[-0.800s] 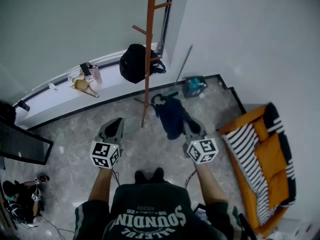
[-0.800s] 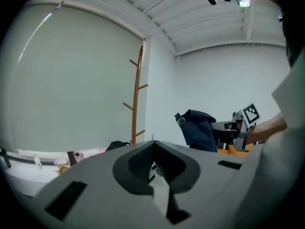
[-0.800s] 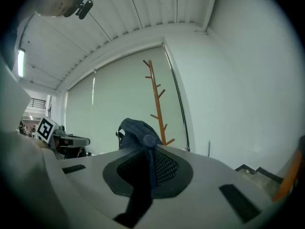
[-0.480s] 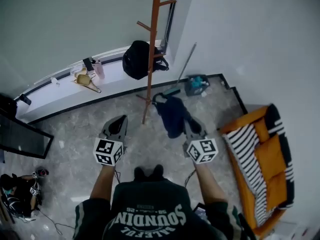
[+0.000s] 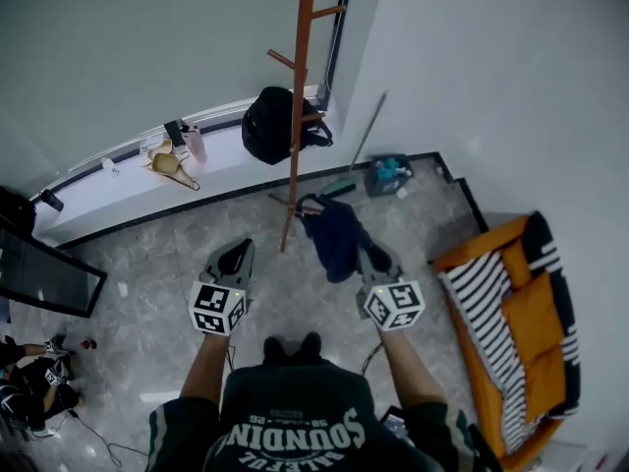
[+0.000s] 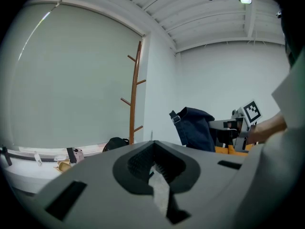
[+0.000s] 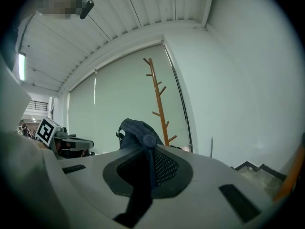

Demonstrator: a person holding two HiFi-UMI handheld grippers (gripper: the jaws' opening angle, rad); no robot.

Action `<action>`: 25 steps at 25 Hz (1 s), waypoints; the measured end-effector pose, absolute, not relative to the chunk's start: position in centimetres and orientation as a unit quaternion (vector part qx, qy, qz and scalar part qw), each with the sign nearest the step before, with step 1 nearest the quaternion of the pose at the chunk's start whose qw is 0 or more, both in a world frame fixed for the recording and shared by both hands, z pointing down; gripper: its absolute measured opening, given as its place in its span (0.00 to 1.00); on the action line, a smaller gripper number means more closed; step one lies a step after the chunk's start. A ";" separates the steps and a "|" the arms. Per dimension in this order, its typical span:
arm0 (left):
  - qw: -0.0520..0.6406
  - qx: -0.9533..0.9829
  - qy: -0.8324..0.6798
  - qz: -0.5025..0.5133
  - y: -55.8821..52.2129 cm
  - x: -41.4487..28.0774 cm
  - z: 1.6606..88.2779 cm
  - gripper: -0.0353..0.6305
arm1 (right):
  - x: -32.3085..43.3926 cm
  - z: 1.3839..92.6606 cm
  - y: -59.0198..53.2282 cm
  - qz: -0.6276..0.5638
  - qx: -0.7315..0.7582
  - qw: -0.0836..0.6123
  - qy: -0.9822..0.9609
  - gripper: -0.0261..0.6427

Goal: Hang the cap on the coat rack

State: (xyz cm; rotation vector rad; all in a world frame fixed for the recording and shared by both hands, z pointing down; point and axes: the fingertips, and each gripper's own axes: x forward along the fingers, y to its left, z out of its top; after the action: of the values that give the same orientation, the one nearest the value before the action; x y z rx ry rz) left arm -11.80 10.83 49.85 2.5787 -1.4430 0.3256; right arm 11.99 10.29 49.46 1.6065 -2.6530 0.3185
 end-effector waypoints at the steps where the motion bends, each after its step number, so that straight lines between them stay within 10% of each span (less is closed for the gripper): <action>1: 0.087 0.864 -0.484 0.110 10.9 -11.7 50.1 0.05 | 12.1 49.7 10.3 0.103 0.513 0.012 -0.852 0.06; 25: 0.086 0.859 -0.495 0.099 1.6 -8.6 50.0 0.05 | 14.6 50.7 1.9 0.117 0.499 0.015 -0.859 0.06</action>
State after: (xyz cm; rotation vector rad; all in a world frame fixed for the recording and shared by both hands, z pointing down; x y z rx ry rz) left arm -8.56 1.63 50.03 2.5607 -1.4738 0.2949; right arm 14.59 1.91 50.71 1.5521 -2.6732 0.3631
